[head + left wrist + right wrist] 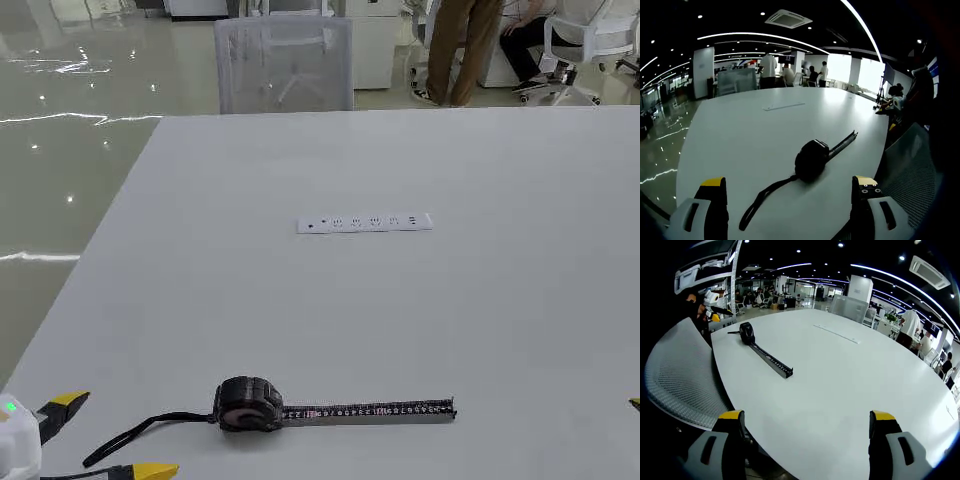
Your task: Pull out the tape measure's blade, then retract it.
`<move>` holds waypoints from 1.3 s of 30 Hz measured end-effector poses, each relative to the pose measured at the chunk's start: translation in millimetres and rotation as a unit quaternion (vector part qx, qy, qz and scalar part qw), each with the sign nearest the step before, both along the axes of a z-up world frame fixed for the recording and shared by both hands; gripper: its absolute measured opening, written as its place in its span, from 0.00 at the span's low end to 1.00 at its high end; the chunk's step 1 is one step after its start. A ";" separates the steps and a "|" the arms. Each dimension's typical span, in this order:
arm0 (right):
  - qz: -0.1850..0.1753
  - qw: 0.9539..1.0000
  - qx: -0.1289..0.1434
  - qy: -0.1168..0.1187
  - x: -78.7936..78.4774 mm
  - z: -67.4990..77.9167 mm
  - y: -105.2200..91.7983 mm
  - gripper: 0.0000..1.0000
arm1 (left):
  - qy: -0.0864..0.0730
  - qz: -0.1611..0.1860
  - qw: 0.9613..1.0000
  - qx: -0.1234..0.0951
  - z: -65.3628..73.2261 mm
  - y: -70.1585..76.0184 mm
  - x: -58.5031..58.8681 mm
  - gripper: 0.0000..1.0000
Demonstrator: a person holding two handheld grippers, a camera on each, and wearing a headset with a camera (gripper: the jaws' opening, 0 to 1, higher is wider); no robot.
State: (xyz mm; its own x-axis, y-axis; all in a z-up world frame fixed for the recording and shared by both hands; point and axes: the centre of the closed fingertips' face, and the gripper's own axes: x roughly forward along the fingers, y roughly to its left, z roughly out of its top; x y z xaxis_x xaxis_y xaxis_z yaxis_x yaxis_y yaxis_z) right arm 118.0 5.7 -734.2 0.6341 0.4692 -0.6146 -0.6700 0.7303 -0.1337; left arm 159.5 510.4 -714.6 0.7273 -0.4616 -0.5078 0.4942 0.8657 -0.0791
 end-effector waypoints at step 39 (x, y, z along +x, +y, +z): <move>0.157 0.986 -0.061 0.021 75.0 -9.0 79.2 1.00 | 0.015 0.138 0.990 0.003 -44.1 -100.9 54.7 1.00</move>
State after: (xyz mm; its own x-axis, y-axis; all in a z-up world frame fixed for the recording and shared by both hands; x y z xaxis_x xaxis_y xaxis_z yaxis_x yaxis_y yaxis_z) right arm 193.0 84.9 -743.1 0.4429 0.5586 -0.7013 -0.8668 0.4667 -0.1757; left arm 214.2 409.4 -758.6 0.8104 -0.2442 -0.5326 0.2363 0.9680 -0.0845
